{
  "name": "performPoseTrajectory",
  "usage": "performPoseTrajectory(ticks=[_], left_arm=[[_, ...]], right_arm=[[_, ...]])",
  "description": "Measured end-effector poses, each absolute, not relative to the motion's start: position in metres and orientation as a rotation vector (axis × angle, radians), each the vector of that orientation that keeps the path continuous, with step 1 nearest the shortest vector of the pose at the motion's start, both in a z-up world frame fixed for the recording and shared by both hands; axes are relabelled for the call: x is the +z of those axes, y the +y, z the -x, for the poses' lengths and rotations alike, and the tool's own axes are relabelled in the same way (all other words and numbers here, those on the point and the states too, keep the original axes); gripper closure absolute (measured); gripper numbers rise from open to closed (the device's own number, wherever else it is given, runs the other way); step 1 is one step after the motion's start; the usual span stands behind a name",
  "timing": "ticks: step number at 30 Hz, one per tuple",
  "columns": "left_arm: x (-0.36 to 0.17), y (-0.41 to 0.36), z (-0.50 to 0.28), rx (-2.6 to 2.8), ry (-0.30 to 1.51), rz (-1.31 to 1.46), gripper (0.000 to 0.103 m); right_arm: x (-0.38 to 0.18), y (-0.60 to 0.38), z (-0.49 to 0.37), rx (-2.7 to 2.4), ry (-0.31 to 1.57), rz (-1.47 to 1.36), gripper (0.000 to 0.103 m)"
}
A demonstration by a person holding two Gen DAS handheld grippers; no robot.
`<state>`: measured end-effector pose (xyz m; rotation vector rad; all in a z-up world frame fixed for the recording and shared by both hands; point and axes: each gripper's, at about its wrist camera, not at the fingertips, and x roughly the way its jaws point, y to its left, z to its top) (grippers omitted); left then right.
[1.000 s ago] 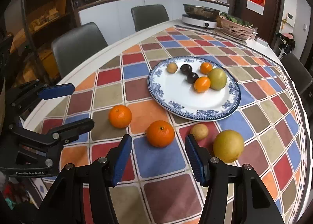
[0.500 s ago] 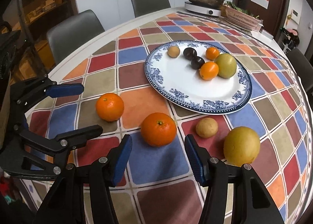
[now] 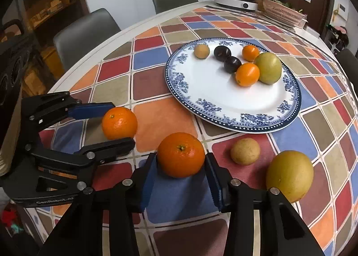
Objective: Organize fruits
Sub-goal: 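Reach the left tool to an orange while the right tool reaches another orange, then close the left tool on its orange while the right tool closes on the other orange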
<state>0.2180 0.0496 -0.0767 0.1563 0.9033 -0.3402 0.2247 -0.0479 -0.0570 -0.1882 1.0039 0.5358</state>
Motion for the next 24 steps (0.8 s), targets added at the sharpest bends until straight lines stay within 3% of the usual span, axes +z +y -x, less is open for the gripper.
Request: performPoseTrajectory(ticks=[8,24], left_arm=[[-0.080,0.048,-0.221,-0.307,0.934,-0.123,0.062],[-0.035,0.039,-0.190,-0.239,0.881,-0.098,0.062]], right_arm=[[-0.058,-0.049,-0.227,0.542,1.008,0.160,0.061],[-0.015,-0.071,-0.199,0.528,0.902,0.117,0.061]])
